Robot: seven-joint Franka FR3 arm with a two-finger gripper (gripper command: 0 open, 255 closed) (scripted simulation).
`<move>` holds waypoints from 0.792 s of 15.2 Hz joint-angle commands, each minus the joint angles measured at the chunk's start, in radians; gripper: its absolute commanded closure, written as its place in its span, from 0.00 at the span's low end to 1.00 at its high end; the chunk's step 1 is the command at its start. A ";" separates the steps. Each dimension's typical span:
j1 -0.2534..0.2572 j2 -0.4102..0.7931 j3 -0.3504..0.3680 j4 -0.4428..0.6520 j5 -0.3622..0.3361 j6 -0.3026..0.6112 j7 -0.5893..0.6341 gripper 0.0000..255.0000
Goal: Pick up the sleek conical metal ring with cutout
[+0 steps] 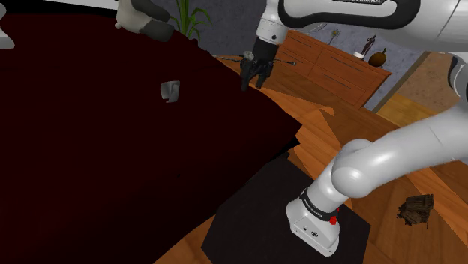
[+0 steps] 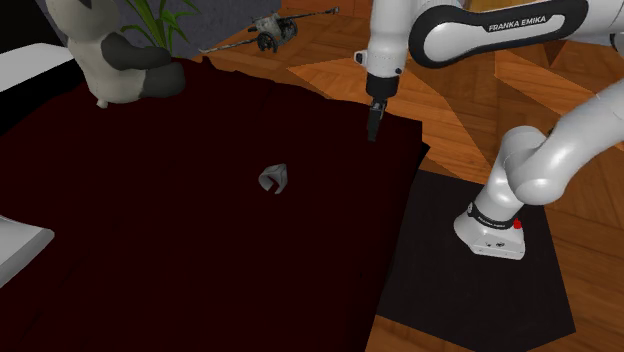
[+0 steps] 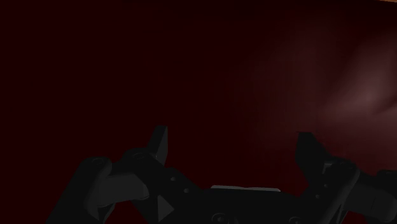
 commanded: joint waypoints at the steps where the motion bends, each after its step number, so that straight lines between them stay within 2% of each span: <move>1: 0.008 0.083 0.024 0.069 0.004 0.004 0.036 0.00; 7: 0.030 0.334 0.076 0.293 -0.008 -0.004 0.135 0.00; 12: 0.057 0.554 0.106 0.525 -0.036 -0.046 0.216 0.00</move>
